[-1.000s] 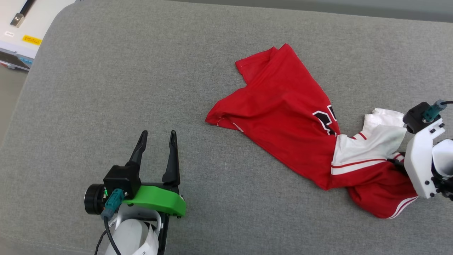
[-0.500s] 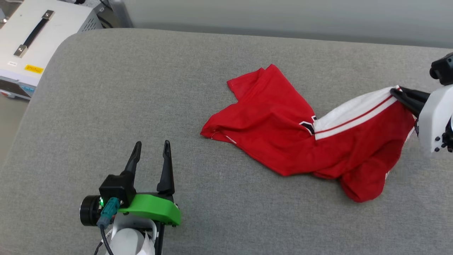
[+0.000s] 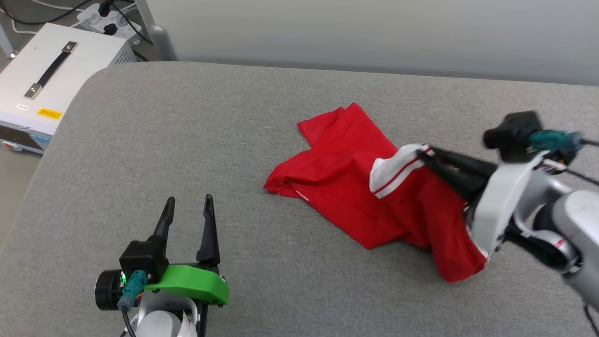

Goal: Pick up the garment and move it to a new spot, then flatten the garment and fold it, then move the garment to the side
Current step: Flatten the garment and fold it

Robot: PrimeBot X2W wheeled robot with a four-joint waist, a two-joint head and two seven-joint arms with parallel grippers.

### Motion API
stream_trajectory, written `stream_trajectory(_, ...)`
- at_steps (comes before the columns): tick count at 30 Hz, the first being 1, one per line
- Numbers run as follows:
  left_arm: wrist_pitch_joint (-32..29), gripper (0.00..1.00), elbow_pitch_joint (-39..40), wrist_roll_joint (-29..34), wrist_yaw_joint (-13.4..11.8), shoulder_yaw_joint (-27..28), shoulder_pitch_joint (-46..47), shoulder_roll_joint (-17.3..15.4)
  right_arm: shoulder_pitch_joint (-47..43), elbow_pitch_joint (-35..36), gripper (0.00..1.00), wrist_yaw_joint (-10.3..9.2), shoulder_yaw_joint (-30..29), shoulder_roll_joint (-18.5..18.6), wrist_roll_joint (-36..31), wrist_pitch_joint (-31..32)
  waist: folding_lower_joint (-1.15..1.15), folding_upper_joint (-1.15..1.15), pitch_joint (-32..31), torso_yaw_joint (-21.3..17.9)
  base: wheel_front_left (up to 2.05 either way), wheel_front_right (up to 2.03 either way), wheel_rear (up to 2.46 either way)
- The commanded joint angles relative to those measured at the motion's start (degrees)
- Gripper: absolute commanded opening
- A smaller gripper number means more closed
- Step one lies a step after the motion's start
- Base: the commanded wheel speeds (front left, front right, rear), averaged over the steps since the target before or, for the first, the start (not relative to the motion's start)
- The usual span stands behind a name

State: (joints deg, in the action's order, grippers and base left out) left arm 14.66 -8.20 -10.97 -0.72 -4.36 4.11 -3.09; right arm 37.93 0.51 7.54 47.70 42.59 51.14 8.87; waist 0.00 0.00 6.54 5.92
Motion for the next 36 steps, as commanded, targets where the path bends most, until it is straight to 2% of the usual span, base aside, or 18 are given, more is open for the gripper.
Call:
stream_trajectory(1,0.34,1.00,0.45,0.51,-0.19,0.61,-0.15,0.21,-0.82,0.91,0.00,-0.05,1.64,-2.35,-1.15,0.89,0.00,0.00,0.32,0.28,0.00,0.00,0.00)
stream_trajectory(8,0.34,1.00,1.01,0.68,-0.14,2.17,0.87,0.21,0.81,-2.40,0.00,-0.05,9.67,-12.25,-4.24,3.61,0.00,0.00,2.08,2.10,0.00,0.00,0.00)
stream_trajectory(12,0.34,1.00,1.12,0.45,-0.12,2.52,1.26,0.21,3.06,-7.76,0.00,-0.05,15.54,-17.75,-4.63,4.00,0.00,0.00,3.34,3.03,0.00,0.00,0.00)
stream_trajectory(18,0.34,1.00,1.17,-0.15,-0.29,1.73,2.42,0.21,5.54,-18.45,0.00,-0.05,23.81,-25.60,-1.89,4.39,0.00,0.00,5.37,4.44,0.00,0.00,0.00)
stream_trajectory(23,0.34,1.00,0.94,-0.63,-0.62,0.63,3.41,0.21,4.47,-26.66,0.00,-0.05,25.55,-28.36,-3.44,6.57,0.00,0.00,6.43,5.49,0.00,0.00,0.00)
stream_trajectory(29,0.34,1.00,0.43,-0.63,-0.93,0.92,3.07,0.21,1.50,-28.28,0.00,-0.05,25.63,-29.00,-5.32,6.00,0.00,0.00,5.58,5.08,0.00,0.00,0.00)
stream_trajectory(30,0.34,1.00,0.31,-0.57,-1.02,0.98,2.79,0.21,1.51,-27.93,0.23,-0.05,25.64,-28.85,-5.01,4.74,0.00,0.00,5.13,4.83,0.00,0.00,0.00)
stream_trajectory(31,0.34,1.00,0.20,-0.52,-1.06,1.01,2.57,0.21,1.60,-27.56,1.00,-0.05,25.64,-28.69,-4.49,3.50,0.00,0.00,4.71,4.58,0.00,0.00,0.00)
stream_trajectory(36,0.34,1.00,-0.13,-0.16,-0.91,1.28,1.45,0.21,3.72,-24.32,1.00,-0.05,25.50,-26.35,-2.82,-5.46,0.00,0.00,2.01,3.20,0.00,0.00,0.00)
